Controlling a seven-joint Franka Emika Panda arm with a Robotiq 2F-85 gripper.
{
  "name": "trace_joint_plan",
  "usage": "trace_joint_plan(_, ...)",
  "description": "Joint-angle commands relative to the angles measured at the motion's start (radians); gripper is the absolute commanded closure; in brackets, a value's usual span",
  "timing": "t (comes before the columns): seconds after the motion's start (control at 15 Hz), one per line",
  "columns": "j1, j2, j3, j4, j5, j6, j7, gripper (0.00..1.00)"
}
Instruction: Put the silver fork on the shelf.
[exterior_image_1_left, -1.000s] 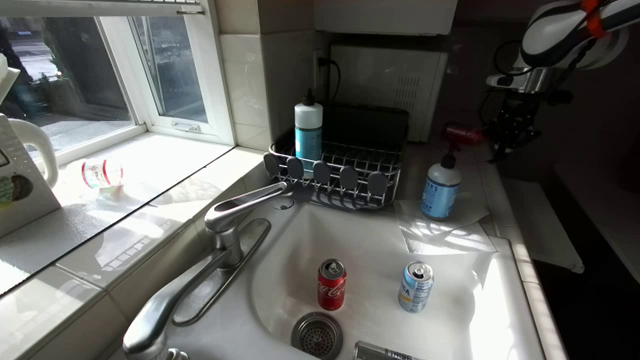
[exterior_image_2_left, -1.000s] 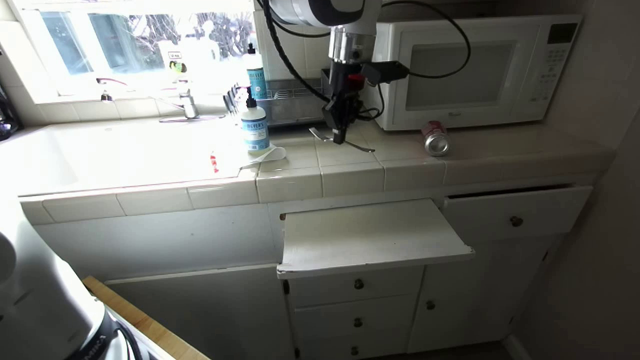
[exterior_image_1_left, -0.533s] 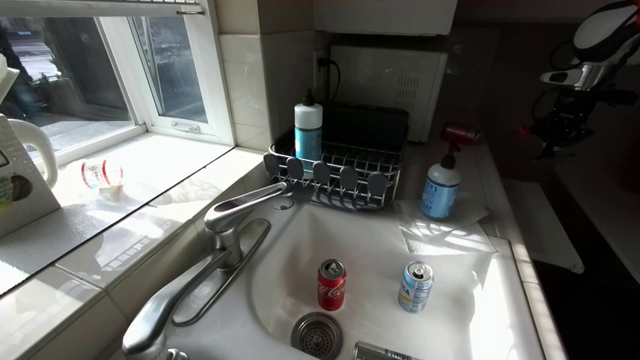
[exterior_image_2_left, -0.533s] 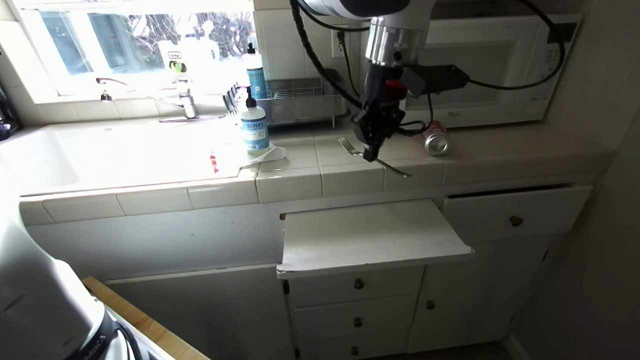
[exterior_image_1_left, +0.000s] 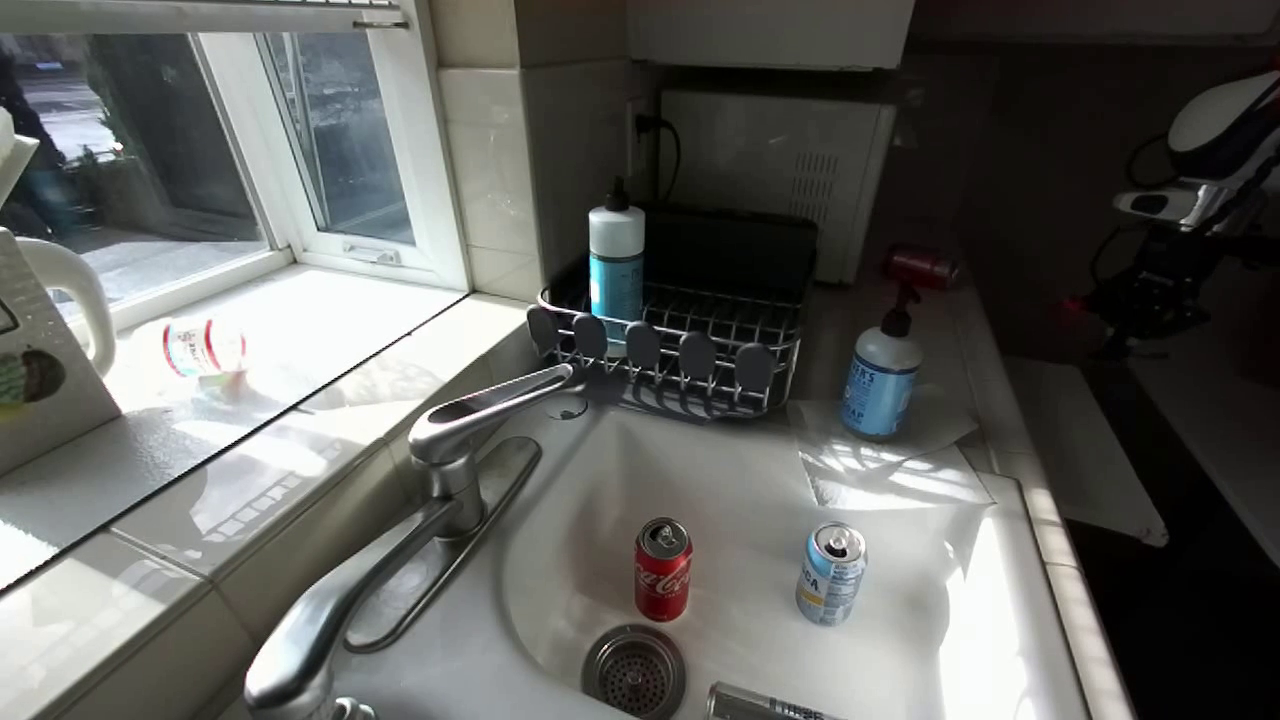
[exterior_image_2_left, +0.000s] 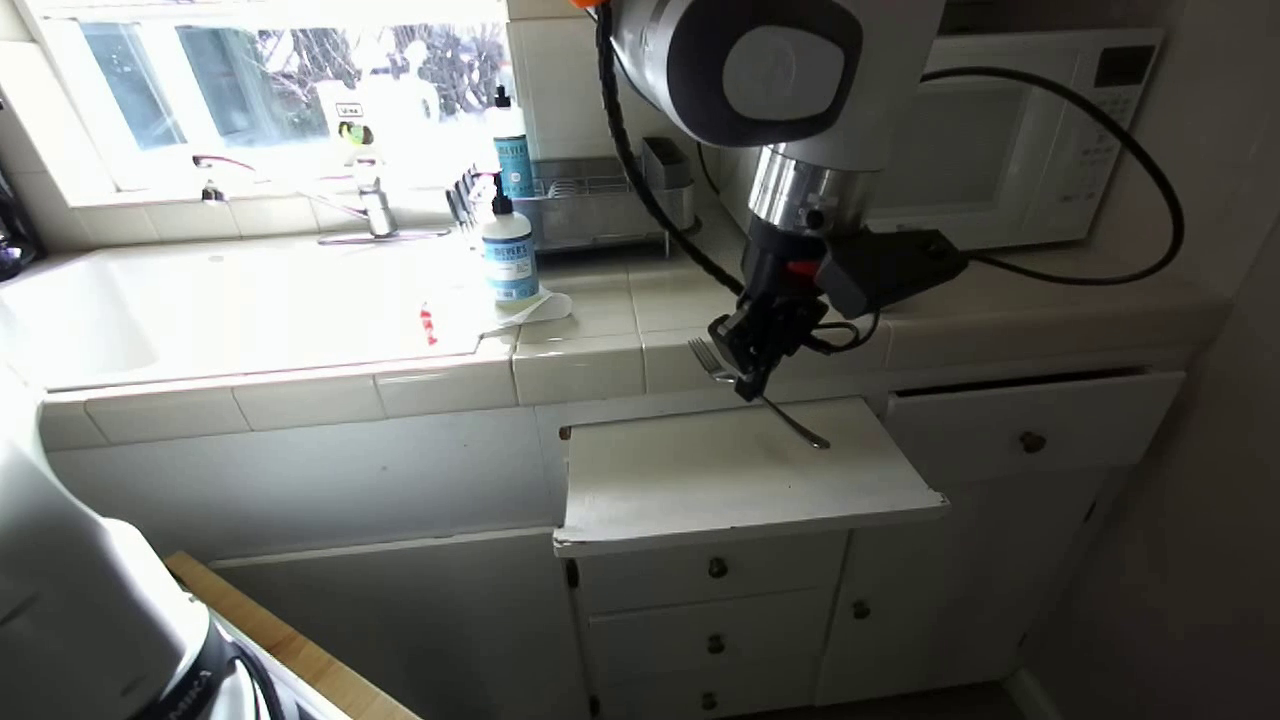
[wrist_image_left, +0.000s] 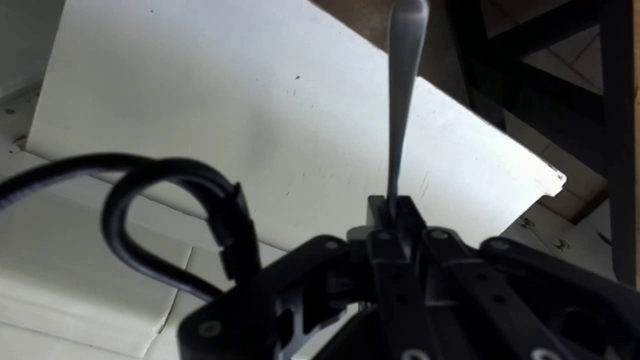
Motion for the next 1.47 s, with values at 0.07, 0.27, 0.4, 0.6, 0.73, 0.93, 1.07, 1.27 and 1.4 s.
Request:
trace_joint_plan(0.07, 0.018, 0.041, 0.03, -0.041, 0.036, 0.122, -0.066, 0.98)
trace_joint_plan(0.27, 0.019, 0.084, 0.054, -0.048, 0.061, 0.18, -0.082, 0.98)
trace_joint_plan(0.4, 0.006, 0.116, 0.062, -0.043, 0.086, 0.204, -0.088, 0.98)
trace_joint_plan(0.6, -0.014, 0.159, 0.071, -0.041, 0.137, 0.253, -0.085, 0.98)
trace_joint_plan(0.73, -0.024, 0.182, 0.079, -0.041, 0.153, 0.278, -0.086, 0.98)
trace_joint_plan(0.93, -0.034, 0.209, 0.092, -0.041, 0.161, 0.309, -0.074, 0.98)
trace_joint_plan(1.07, -0.034, 0.222, 0.101, -0.043, 0.146, 0.333, -0.062, 0.98)
trace_joint_plan(1.27, -0.036, 0.235, 0.116, -0.042, 0.14, 0.357, -0.056, 0.98)
trace_joint_plan(1.4, -0.037, 0.239, 0.125, -0.04, 0.142, 0.364, -0.054, 0.98)
